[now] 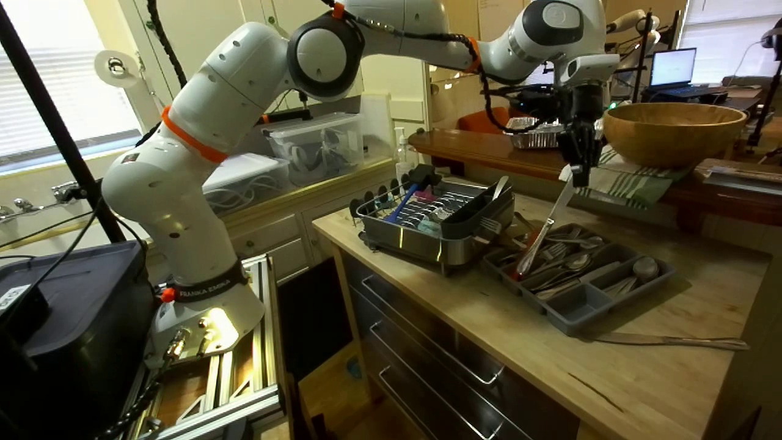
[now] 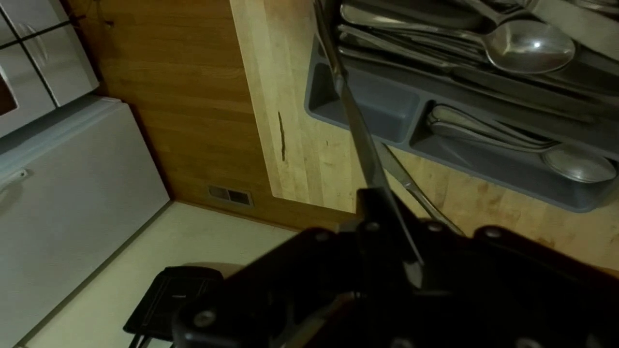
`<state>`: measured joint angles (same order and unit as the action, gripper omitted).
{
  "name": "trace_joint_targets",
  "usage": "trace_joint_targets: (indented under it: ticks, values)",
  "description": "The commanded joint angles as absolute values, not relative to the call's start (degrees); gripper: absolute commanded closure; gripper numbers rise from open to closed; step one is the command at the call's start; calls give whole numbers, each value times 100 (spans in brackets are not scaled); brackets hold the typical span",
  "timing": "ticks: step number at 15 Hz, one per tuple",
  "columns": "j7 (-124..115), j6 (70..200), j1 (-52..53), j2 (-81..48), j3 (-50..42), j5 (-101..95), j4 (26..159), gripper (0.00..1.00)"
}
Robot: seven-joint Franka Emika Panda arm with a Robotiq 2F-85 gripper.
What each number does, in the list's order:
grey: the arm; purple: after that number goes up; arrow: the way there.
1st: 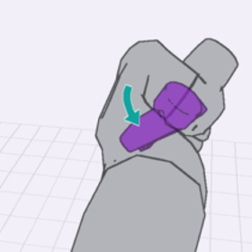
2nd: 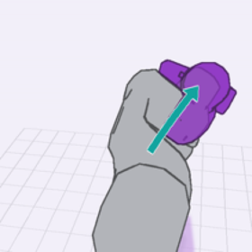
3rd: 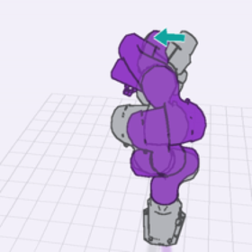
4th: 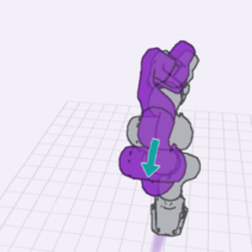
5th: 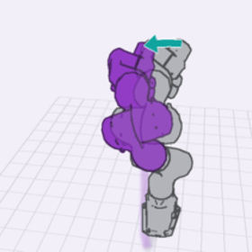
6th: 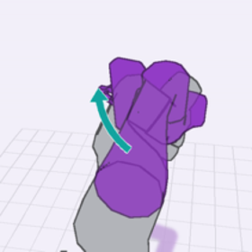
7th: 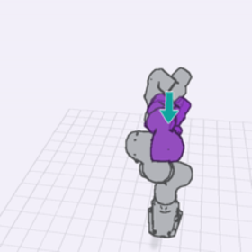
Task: Remove the knife from the drying rack and put it in the utensil holder on the right
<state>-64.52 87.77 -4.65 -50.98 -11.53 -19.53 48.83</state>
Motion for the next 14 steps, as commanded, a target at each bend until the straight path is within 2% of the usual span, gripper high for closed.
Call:
trace_joint_targets:
  ticks: [1, 6, 7, 8, 9, 14]
  values:
    - [-6088, 8220, -663, -5846, -1206, -1592, 3759, 98]
    - [-6062, 7910, -748, -6257, -1275, -1538, 3027, 98]
    - [-6132, 7955, -783, -6235, -1171, -1611, 3041, 98]
    - [-6227, 8180, -689, -5953, -1205, -1731, 3612, 98]
    - [-6227, 8180, -690, -5965, -1203, -1735, 3583, 93]
    - [-6524, 8695, -649, -5933, -1211, -1756, 3641, 98]
